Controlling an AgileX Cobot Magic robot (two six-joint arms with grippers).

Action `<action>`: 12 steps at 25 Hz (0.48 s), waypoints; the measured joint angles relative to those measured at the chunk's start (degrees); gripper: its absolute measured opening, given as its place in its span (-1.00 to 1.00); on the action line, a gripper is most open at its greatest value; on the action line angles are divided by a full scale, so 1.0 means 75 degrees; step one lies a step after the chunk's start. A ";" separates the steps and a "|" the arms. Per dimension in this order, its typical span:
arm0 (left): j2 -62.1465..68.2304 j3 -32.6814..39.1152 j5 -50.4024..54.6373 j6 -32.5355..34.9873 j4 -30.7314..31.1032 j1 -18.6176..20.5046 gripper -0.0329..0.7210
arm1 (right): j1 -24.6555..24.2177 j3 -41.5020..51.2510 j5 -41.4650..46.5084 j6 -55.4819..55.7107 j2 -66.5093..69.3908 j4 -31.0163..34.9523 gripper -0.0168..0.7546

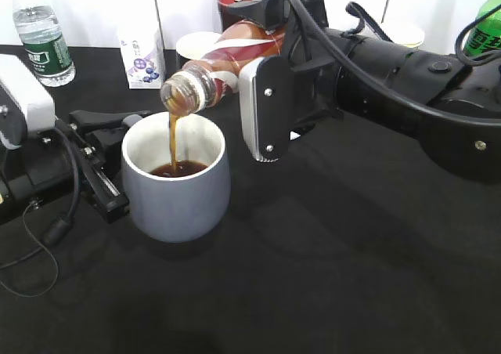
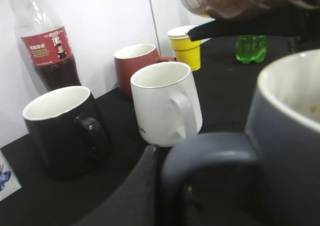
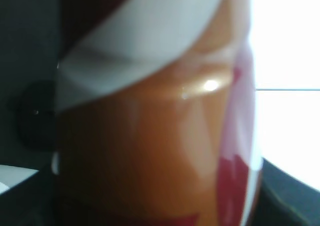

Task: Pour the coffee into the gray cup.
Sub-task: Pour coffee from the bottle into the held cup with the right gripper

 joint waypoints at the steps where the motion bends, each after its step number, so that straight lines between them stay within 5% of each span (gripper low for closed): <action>1: 0.0000 0.0000 0.0000 0.0000 0.0000 0.0000 -0.80 | 0.0000 0.0000 0.0000 0.0000 0.0000 0.0000 0.41; 12: 0.0000 0.0000 0.0000 0.0007 0.0000 0.0000 -0.80 | 0.0000 -0.0005 -0.0002 -0.0197 0.0000 0.0000 0.41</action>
